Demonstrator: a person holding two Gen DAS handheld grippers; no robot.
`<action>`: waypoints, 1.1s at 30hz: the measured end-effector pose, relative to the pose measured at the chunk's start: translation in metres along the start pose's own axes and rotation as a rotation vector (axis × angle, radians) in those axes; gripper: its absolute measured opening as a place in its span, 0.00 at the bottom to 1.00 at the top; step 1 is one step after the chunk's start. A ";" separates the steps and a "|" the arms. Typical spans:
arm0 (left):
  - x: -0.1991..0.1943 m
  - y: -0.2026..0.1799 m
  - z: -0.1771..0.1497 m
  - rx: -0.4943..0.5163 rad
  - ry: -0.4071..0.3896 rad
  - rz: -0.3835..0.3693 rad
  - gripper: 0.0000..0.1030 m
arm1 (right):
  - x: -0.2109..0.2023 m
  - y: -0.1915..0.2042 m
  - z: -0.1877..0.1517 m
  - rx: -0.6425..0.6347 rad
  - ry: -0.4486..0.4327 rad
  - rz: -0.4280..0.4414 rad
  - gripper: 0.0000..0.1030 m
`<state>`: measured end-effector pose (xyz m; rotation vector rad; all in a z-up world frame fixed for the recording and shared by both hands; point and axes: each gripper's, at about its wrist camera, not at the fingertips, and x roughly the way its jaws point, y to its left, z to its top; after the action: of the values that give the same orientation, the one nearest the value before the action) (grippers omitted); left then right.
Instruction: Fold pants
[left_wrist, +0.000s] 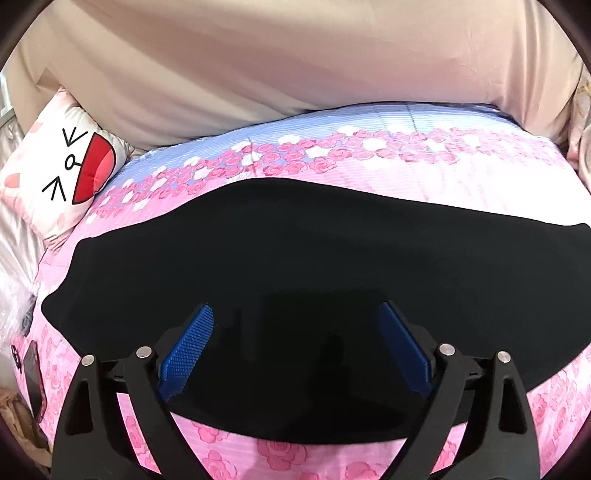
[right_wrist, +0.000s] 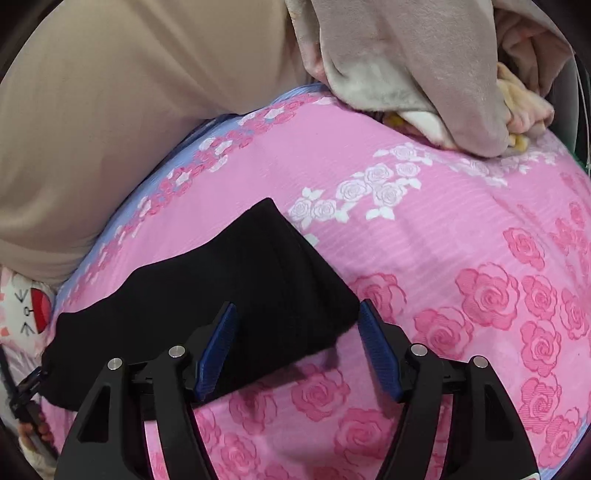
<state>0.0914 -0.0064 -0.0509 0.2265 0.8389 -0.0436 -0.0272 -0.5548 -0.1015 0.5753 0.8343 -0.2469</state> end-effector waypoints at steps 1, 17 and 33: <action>-0.001 0.003 -0.001 -0.004 -0.001 0.002 0.87 | 0.005 0.001 0.002 0.025 0.020 0.057 0.15; -0.017 0.134 -0.030 -0.246 -0.032 0.058 0.87 | 0.043 0.415 -0.076 -0.617 0.158 0.486 0.22; -0.025 0.158 -0.044 -0.305 -0.066 -0.206 0.91 | 0.029 0.422 -0.125 -0.640 0.160 0.389 0.65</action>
<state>0.0627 0.1560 -0.0317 -0.1485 0.7892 -0.1146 0.0919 -0.1362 -0.0280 0.1436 0.8785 0.4191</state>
